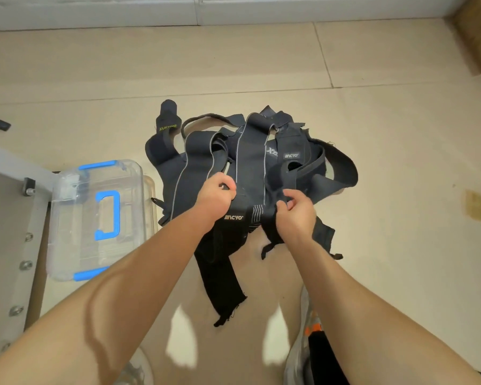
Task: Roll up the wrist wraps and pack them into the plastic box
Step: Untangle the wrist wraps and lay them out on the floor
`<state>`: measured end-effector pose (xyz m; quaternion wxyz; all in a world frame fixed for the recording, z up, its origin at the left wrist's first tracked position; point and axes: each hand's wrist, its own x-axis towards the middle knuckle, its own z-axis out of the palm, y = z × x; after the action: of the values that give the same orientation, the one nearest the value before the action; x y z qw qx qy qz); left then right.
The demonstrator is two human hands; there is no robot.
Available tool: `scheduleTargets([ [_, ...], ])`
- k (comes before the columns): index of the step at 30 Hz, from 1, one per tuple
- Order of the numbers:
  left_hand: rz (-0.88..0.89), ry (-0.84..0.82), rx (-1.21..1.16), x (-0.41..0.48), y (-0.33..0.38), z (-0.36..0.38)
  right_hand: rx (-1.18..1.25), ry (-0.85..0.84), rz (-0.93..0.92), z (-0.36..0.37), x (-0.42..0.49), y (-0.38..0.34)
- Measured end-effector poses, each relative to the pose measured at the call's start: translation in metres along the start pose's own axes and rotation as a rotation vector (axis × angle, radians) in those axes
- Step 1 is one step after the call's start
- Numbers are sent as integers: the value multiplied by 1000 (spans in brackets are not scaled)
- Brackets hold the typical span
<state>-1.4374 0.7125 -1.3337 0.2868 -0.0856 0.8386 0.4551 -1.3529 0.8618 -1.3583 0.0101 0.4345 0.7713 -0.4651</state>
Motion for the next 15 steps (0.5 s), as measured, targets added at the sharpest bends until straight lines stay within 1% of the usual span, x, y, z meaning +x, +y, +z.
scheduleTargets([
  [1, 7, -40, 26, -1, 2, 3, 68, -107, 6, 3, -9, 1],
  [2, -23, -78, 34, -3, 4, 7, 141, -223, 20, 6, -17, 2],
  [3, -84, -105, 35, -3, 7, 10, 198, -322, 32, 8, -25, 3],
  [4, -153, -106, 31, -2, 9, 13, 225, -381, 46, 9, -30, 6],
  [6, -250, -91, 47, 1, 9, 18, 278, -392, 103, 8, -36, 12],
  [8, -273, -92, 57, -1, 6, 21, 269, -340, 167, 7, -36, 21],
  [12, -196, -188, 113, -1, -8, 28, 233, -327, 263, -3, -32, 27],
  [15, -93, -294, 188, -5, -14, 34, 98, -294, 194, -7, -16, 26],
])
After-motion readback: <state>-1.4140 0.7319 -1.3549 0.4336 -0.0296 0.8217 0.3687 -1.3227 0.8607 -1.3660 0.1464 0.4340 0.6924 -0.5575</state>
